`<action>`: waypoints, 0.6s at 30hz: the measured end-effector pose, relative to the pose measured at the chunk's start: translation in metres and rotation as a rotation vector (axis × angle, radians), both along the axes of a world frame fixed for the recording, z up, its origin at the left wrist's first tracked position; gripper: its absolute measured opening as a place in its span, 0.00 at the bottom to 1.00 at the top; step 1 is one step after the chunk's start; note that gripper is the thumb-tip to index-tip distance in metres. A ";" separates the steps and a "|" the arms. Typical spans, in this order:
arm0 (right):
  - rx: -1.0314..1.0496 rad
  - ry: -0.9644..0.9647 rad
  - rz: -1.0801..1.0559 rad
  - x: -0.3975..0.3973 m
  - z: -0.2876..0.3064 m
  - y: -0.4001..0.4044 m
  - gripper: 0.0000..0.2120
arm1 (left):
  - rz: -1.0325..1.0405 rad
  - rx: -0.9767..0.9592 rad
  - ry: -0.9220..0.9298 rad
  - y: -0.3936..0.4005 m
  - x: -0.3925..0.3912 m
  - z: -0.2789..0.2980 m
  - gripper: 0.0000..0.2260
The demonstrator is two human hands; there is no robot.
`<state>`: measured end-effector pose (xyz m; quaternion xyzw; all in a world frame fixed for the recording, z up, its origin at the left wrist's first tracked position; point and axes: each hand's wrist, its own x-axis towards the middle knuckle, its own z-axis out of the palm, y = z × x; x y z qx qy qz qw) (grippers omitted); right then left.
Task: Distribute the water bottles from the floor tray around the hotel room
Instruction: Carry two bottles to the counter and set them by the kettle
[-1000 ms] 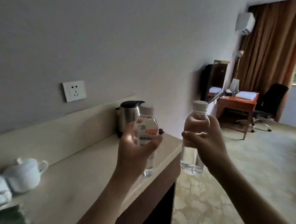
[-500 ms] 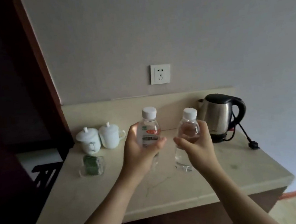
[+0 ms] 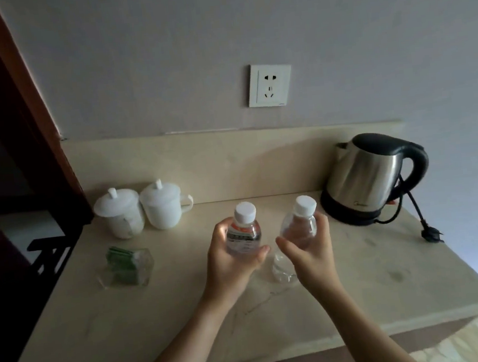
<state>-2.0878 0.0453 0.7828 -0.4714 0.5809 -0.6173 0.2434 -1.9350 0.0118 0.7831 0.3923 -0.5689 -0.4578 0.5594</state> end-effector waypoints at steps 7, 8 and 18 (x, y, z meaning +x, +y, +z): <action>0.036 0.081 0.018 -0.003 -0.021 0.001 0.29 | 0.009 0.002 -0.025 -0.012 -0.006 -0.018 0.27; 0.065 0.085 0.037 -0.005 -0.026 0.004 0.26 | 0.031 0.002 -0.048 -0.010 -0.006 -0.023 0.29; 0.352 0.303 0.203 -0.039 -0.038 0.014 0.20 | 0.163 -0.003 -0.388 -0.017 0.008 -0.049 0.23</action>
